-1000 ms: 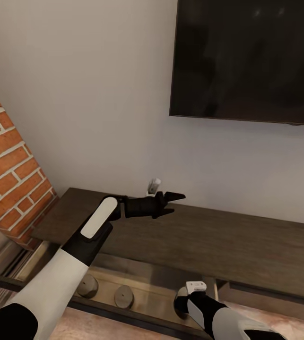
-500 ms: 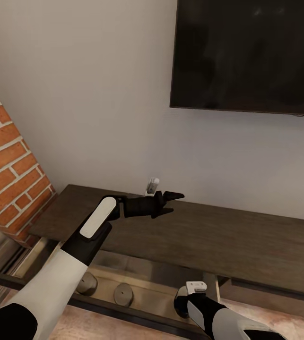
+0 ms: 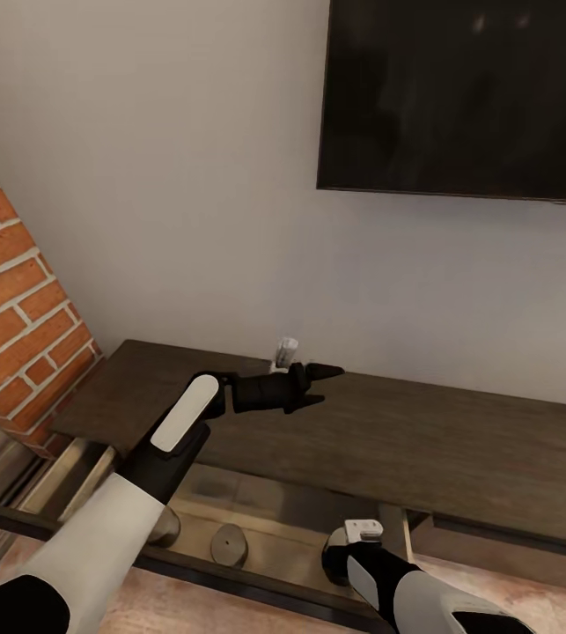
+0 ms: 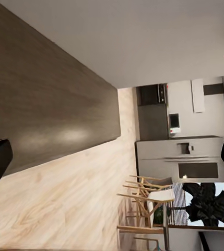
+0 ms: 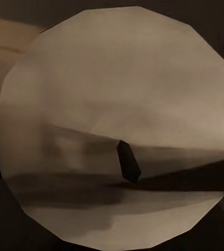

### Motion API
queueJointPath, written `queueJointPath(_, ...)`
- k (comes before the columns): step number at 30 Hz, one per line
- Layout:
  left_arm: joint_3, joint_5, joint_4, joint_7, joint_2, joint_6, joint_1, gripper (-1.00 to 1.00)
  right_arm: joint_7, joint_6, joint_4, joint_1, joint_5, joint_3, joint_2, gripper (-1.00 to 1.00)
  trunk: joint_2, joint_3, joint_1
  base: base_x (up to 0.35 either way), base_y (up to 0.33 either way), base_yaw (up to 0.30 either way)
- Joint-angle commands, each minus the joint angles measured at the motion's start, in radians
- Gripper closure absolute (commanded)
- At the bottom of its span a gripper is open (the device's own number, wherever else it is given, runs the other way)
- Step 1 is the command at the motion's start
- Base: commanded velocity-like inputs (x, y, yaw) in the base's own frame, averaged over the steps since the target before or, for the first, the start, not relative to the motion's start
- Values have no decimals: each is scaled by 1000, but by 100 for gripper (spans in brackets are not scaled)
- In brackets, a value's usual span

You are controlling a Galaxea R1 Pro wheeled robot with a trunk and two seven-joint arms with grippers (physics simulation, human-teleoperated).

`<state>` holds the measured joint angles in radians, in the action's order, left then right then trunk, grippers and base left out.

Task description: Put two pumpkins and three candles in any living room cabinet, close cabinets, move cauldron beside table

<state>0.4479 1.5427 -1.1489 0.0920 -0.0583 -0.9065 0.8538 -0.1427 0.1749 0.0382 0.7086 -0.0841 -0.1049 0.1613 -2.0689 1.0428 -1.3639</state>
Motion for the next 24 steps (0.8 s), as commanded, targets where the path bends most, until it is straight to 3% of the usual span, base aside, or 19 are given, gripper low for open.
queueJointPath(1,0,0,0,0,-1,0,-6,-100,0,0,0,1,-1,0,0,100,0,0,0,0,0,0)
queueJointPath(14,0,0,-2,0,-3,1,-22,-100,0,0,0,11,-2,-1,1,100,0,1,0,0,0,0)
queueJointPath(24,0,0,-1,0,-3,1,-22,-100,-1,3,3,12,-2,-1,0,100,0,15,0,0,0,0)
